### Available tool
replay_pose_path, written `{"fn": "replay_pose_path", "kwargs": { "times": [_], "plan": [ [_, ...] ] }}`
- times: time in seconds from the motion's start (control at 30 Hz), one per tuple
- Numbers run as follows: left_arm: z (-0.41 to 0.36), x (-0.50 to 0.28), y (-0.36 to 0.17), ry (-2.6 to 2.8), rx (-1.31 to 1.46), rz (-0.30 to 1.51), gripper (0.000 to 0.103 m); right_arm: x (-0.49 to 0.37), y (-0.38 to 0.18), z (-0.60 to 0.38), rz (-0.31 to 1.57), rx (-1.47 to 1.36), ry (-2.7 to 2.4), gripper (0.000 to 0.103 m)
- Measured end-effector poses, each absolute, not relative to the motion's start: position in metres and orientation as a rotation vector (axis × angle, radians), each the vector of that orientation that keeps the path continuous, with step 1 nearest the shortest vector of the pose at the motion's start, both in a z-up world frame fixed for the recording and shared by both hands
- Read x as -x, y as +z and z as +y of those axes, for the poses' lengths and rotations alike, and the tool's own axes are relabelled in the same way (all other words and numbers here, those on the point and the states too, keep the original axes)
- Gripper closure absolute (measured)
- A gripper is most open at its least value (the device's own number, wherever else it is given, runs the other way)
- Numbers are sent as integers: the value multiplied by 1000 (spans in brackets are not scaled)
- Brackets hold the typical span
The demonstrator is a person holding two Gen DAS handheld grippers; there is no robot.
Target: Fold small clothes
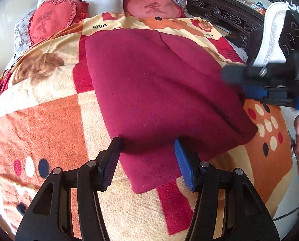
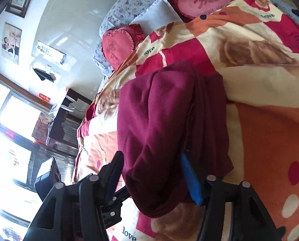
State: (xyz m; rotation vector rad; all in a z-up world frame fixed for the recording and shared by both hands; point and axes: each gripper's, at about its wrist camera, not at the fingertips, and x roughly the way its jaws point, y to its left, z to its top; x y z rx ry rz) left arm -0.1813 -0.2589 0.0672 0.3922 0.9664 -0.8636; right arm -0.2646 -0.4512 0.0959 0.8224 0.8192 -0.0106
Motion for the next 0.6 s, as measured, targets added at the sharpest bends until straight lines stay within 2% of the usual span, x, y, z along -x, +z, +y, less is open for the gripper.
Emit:
{"fn": "replay_pose_path", "kwargs": {
  "times": [0.03,0.07,0.1,0.13,0.23,0.27,0.3,0.33,0.43,0.47,0.53,0.6],
  "plan": [
    [-260,182,67,-860,-398,966,49,259,92,-447,848,-787,-23,45],
    [-260,183,68,-859,-402,965,49,254,90,-443,861,-768,-20,49],
    [-259,183,69,-860,-403,967,49,252,88,-440,866,-752,-8,69],
    [-258,183,71,-866,-398,976,49,251,87,-437,868,-721,-6,80],
    [-250,181,79,-884,-355,984,49,261,95,-441,843,-643,-69,85],
    [-248,180,79,-881,-343,985,49,269,97,-445,838,-633,-92,89],
    [-246,179,78,-878,-328,991,49,274,95,-449,848,-609,-130,99],
    [-246,177,75,-878,-316,1003,49,280,87,-454,874,-581,-190,102],
    [-249,175,69,-864,-315,1036,49,287,49,-471,967,-620,-260,102],
    [-248,175,70,-866,-304,1032,49,293,46,-473,947,-657,-249,102],
    [-246,177,73,-870,-303,1017,49,308,55,-476,875,-701,-245,102],
    [-247,177,73,-867,-312,1015,49,317,77,-477,797,-713,-237,95]
  ]
}}
